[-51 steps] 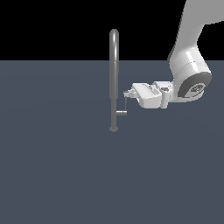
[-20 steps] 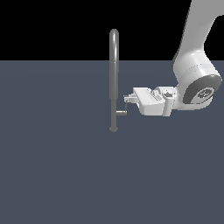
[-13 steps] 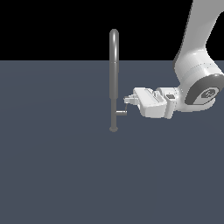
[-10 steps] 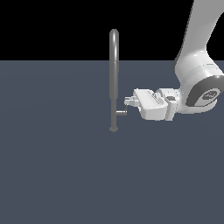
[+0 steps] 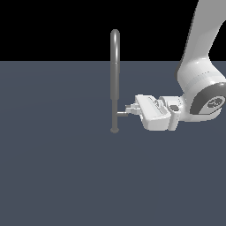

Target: Turn on the faucet by rotating a designated handle.

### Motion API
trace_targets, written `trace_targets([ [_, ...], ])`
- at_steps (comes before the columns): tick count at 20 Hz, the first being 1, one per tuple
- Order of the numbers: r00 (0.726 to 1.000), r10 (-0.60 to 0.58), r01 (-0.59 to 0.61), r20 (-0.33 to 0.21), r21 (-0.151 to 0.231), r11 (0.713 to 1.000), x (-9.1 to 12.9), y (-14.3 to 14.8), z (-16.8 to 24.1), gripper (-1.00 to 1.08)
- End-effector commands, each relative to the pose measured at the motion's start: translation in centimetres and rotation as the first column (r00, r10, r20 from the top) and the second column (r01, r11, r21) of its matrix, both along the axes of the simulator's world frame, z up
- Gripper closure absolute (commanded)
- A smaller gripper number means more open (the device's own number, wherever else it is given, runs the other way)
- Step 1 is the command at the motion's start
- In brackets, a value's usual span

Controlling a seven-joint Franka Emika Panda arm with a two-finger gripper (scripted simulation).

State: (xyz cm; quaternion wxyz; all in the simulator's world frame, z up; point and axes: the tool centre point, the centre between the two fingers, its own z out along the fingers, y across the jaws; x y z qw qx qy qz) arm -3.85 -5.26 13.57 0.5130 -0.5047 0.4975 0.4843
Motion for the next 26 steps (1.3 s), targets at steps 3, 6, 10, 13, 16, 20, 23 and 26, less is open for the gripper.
trace_targets([
  [3,0.999,0.001,0.0,-0.035,0.005,1.0,-2.1,0.0,-3.1,1.08],
  [6,1.0,0.002,-0.002,-0.011,0.004,1.0,-1.1,0.0,-2.5,1.08],
  [10,1.0,0.001,-0.001,-0.026,0.005,1.0,-1.5,0.0,-4.9,1.08],
  [13,0.999,0.001,-0.001,-0.033,0.005,1.0,-1.8,0.0,-6.1,1.08],
  [16,1.0,0.005,-0.005,-0.005,0.007,1.0,-0.7,0.0,-4.8,1.08],
  [20,1.0,0.003,-0.003,-0.017,0.007,1.0,-0.4,0.0,-6.6,1.08],
  [23,1.0,0.002,-0.002,-0.026,0.006,1.0,-0.2,0.0,-7.8,1.08],
  [26,0.999,0.001,-0.001,-0.034,0.005,1.0,-0.1,0.0,-9.1,1.08],
])
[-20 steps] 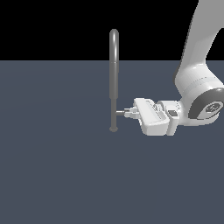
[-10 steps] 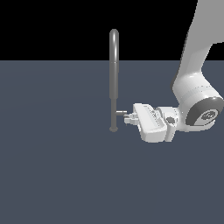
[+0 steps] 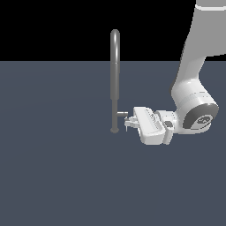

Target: Turn on the faucet by rotating a designated handle.

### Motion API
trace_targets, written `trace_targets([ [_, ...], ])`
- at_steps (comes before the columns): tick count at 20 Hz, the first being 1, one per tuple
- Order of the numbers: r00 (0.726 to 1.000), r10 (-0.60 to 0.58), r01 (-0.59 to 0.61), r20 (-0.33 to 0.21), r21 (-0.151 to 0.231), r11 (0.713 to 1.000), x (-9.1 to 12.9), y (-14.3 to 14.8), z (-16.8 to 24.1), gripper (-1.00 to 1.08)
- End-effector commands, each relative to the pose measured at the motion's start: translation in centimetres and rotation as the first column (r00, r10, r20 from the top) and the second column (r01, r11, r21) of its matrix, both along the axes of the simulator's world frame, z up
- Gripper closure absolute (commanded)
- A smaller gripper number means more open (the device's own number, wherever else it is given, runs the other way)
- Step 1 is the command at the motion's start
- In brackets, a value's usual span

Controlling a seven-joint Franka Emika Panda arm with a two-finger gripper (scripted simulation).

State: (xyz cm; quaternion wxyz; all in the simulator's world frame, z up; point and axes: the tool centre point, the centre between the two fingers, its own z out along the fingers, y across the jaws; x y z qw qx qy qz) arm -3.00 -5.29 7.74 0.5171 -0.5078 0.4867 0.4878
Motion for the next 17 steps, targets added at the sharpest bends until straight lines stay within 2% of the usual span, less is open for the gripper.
trace_targets([
  [1,0.999,-0.013,0.012,-0.049,-0.01,1.0,-0.9,0.0,-3.3,1.08],
  [2,1.0,-0.001,0.001,0.0,-0.001,1.0,0.1,0.0,-0.2,1.08],
  [17,0.999,-0.013,0.012,-0.048,-0.01,1.0,2.0,-0.1,-4.8,1.08],
])
